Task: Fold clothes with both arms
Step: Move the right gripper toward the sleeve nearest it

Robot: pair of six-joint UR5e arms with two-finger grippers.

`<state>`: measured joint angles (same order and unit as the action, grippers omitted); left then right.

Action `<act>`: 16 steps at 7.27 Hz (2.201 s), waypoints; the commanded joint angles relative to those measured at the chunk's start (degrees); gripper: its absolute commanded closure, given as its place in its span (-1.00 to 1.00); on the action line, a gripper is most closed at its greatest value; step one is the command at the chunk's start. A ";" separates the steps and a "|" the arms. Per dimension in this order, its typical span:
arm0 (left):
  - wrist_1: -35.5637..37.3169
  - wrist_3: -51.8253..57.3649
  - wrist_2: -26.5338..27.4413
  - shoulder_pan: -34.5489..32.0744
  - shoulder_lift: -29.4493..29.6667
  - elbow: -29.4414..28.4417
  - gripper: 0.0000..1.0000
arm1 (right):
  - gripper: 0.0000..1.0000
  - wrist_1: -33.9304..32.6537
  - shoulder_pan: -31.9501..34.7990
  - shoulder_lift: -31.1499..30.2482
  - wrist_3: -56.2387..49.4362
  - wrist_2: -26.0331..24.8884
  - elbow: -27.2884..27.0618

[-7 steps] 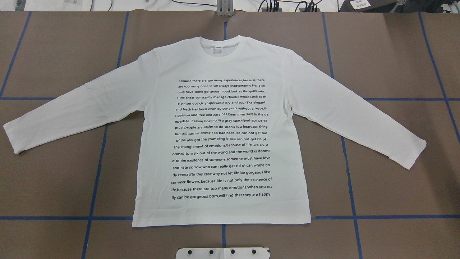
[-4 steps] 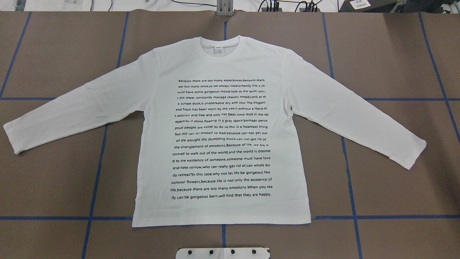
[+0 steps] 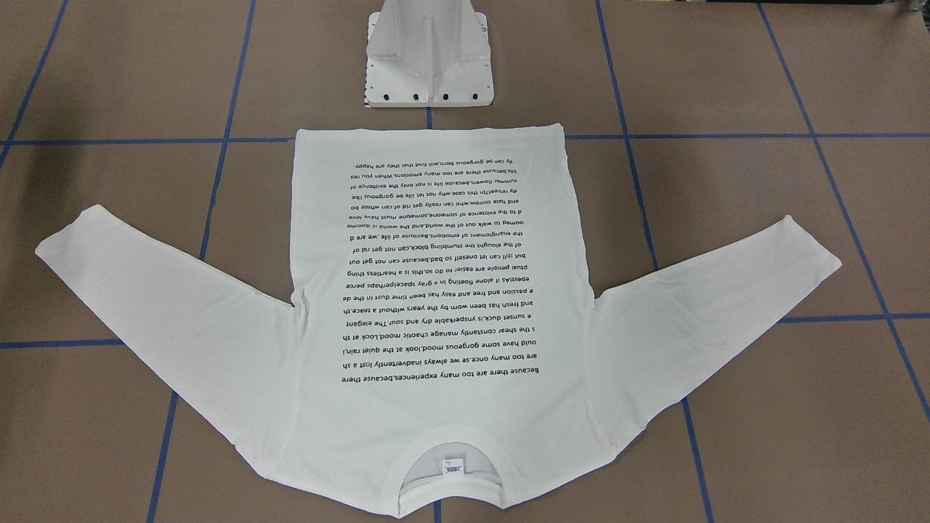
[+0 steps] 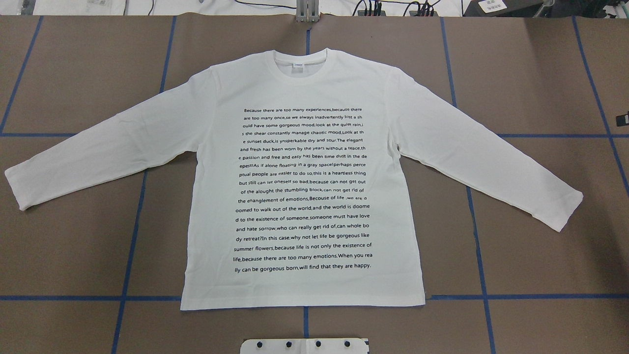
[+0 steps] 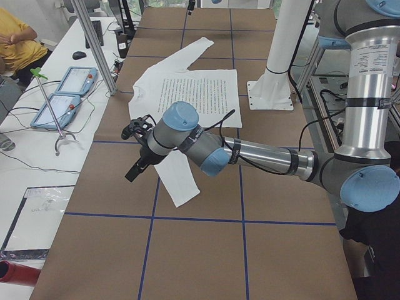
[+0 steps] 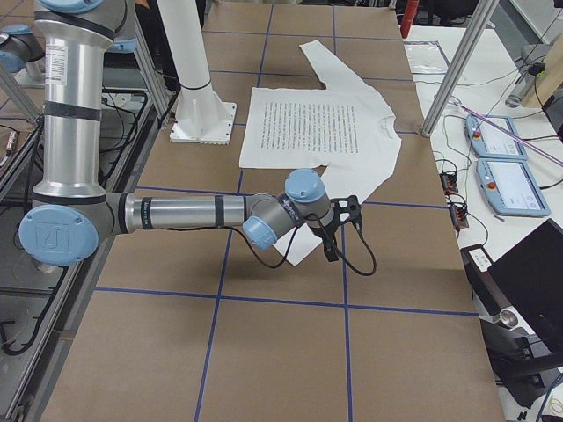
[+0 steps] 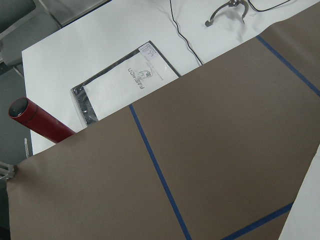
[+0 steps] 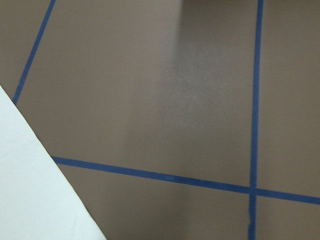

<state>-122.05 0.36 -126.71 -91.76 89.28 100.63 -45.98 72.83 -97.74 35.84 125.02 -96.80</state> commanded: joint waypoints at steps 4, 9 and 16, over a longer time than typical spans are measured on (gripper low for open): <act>-0.12 -0.01 -0.11 -0.09 -0.42 0.27 -1.00 | -0.79 13.98 -21.15 -6.50 19.61 -18.85 3.62; -0.12 -0.01 -0.11 -0.09 -0.42 0.36 -1.00 | -0.40 23.48 -21.68 -7.38 19.70 -18.50 9.96; -0.12 0.08 -0.11 -0.09 -0.42 0.36 -1.00 | 0.83 24.18 -23.61 -7.47 19.26 -18.76 9.88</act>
<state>-122.17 0.44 -126.83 -91.85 88.86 100.98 -21.81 49.29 -105.17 55.26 106.24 -86.85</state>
